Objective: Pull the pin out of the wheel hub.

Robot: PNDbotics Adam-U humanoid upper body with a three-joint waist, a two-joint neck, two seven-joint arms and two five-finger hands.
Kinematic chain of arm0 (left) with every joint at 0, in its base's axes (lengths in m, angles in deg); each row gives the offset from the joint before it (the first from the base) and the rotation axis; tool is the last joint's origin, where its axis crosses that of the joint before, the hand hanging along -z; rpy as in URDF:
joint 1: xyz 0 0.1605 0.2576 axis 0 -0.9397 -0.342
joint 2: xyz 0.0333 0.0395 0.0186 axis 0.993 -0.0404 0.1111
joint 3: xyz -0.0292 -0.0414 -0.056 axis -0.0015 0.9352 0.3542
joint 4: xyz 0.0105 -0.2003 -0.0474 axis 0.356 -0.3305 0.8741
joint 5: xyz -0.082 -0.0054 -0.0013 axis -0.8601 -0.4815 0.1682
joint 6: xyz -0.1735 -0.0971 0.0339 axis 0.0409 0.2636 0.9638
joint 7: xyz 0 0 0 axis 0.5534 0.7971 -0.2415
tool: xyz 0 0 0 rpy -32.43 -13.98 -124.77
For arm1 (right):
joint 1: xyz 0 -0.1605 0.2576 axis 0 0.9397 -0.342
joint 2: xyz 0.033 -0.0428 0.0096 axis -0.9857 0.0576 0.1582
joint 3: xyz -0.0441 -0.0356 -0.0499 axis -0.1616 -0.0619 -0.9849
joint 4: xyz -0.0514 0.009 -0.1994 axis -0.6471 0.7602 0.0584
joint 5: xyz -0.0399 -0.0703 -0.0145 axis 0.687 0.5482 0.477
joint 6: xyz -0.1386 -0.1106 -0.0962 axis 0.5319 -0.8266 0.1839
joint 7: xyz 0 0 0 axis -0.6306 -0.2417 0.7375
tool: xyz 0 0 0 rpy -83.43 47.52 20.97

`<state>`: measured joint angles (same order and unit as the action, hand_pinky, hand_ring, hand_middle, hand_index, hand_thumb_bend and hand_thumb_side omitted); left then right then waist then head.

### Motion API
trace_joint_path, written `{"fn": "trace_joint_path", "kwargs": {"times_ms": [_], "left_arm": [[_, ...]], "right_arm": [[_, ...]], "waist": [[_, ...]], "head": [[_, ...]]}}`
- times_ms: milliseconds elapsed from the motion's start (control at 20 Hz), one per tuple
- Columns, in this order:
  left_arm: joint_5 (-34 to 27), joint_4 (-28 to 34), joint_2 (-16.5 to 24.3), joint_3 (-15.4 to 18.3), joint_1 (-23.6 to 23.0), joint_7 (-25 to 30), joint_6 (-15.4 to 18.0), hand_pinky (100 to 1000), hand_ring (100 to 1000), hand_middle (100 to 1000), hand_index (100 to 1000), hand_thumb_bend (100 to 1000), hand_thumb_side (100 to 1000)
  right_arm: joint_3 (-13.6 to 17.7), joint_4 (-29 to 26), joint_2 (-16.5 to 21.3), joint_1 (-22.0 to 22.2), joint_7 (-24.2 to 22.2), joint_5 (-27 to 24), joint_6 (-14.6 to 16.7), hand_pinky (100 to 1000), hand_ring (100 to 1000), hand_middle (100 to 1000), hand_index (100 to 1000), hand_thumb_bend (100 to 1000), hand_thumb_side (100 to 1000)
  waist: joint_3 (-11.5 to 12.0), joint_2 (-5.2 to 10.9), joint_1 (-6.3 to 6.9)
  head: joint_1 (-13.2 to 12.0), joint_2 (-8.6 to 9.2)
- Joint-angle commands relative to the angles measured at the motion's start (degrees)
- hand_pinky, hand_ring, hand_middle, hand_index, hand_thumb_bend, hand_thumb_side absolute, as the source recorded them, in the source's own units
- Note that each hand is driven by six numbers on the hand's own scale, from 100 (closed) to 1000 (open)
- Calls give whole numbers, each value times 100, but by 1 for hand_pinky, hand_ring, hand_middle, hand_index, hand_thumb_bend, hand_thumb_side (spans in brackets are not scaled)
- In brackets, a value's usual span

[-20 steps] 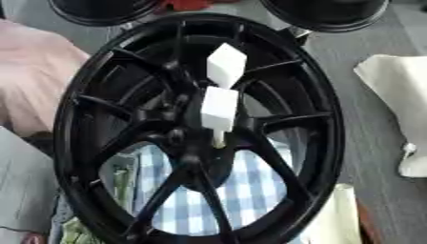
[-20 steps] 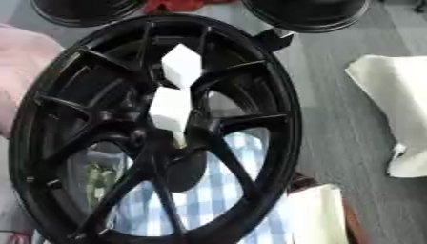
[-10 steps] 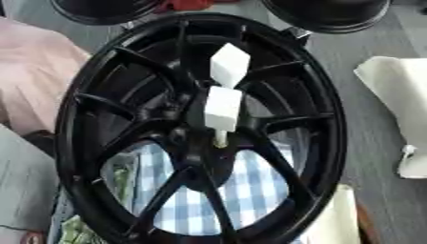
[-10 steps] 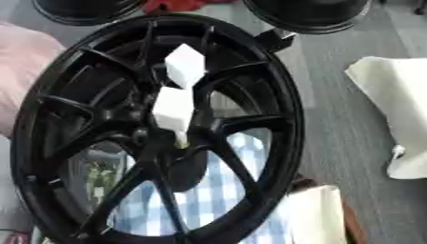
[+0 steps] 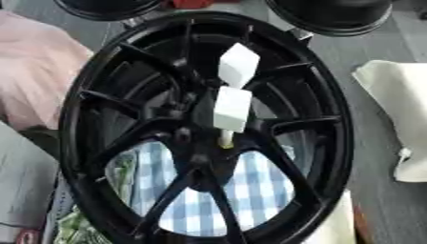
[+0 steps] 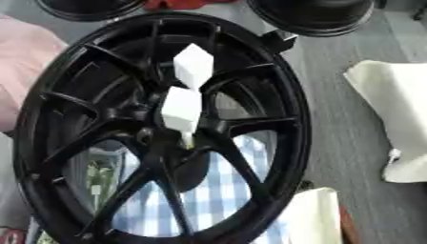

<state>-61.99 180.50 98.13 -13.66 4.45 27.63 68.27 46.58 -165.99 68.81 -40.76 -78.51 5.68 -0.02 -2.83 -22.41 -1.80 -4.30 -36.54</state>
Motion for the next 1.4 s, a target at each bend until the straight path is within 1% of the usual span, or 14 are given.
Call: {"fn": "trace_joint_path", "kwargs": {"times_ms": [50,350,700,1100,1400], "left_arm": [[15,118,230,12,66,36,9,754,756,660,757,229,772],[25,118,276,9,74,45,11,754,757,660,756,226,776],[19,118,291,2,46,48,-3,754,758,660,756,225,780],[16,118,306,4,3,47,-9,755,759,660,756,221,784],[5,118,293,1,-5,52,-15,755,760,660,756,219,787]], "right_arm": [[-168,-67,374,-265,-474,45,51,831,811,734,794,100,334],[-753,-67,432,-812,-1175,170,110,828,811,734,791,100,389],[-1438,-67,192,-1496,-1953,233,178,832,813,737,792,100,441],[-2016,-67,-245,-2274,-2713,235,-5,837,818,739,794,100,480],[-2360,-67,-551,-2686,-3091,247,-237,840,819,740,796,100,510]], "waist": [[25,71,-28],[90,38,-145],[125,24,-212],[125,30,-239],[130,34,-240]], "head": [[31,100],[121,155],[174,175],[175,171],[192,180]]}}
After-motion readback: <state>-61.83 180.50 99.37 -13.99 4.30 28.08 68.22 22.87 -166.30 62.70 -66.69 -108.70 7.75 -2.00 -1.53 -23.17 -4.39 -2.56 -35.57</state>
